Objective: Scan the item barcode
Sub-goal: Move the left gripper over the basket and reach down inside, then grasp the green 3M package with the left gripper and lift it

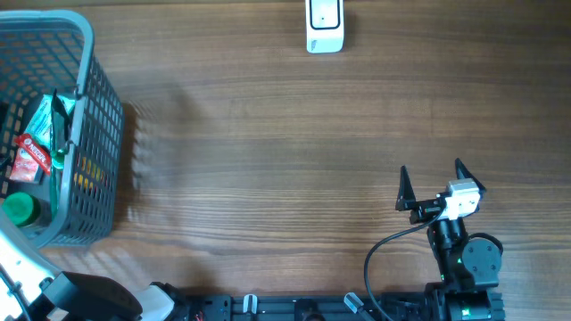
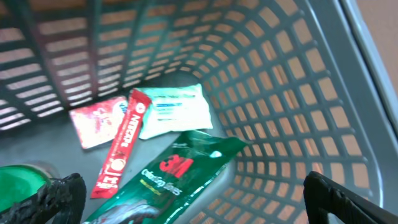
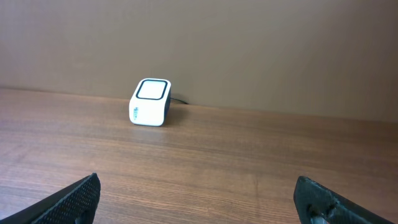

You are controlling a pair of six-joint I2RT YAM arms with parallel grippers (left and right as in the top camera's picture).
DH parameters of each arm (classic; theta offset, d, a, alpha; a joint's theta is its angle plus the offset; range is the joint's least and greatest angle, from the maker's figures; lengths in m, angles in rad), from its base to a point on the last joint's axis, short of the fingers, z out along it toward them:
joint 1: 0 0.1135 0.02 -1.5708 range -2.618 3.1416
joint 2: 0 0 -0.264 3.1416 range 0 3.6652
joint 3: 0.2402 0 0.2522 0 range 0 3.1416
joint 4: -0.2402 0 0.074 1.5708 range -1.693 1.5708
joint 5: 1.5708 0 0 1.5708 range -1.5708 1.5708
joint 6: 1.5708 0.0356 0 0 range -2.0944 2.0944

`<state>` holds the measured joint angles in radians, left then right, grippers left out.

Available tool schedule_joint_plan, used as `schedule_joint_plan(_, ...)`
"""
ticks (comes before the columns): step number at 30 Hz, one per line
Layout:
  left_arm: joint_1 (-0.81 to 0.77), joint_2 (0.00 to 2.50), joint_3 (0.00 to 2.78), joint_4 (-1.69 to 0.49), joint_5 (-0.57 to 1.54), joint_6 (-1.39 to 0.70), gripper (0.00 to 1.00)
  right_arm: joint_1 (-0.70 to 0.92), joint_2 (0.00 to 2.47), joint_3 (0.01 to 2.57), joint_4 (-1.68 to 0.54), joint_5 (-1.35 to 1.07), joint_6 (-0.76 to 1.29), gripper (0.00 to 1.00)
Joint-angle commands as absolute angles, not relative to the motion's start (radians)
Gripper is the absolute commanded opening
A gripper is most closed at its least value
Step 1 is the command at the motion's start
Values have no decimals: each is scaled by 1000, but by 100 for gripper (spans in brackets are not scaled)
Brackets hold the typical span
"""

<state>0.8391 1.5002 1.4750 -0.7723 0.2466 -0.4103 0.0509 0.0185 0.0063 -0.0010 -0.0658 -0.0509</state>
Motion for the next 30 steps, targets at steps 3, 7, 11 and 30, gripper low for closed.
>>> schedule_joint_plan(3,842,1503,1492,-817,312,-342,100,56,19,6,1,-51,-60,100)
schedule_joint_plan(7,842,1503,1492,-936,203,-440,100,56,19,6,1,-51,-60,100)
schedule_joint_plan(11,842,1498,1492,-986,173,-451,100,56,19,6,1,-51,-60,100)
schedule_joint_plan(30,737,1694,1492,-826,358,142,100,56,20,6,1,-51,-60,100)
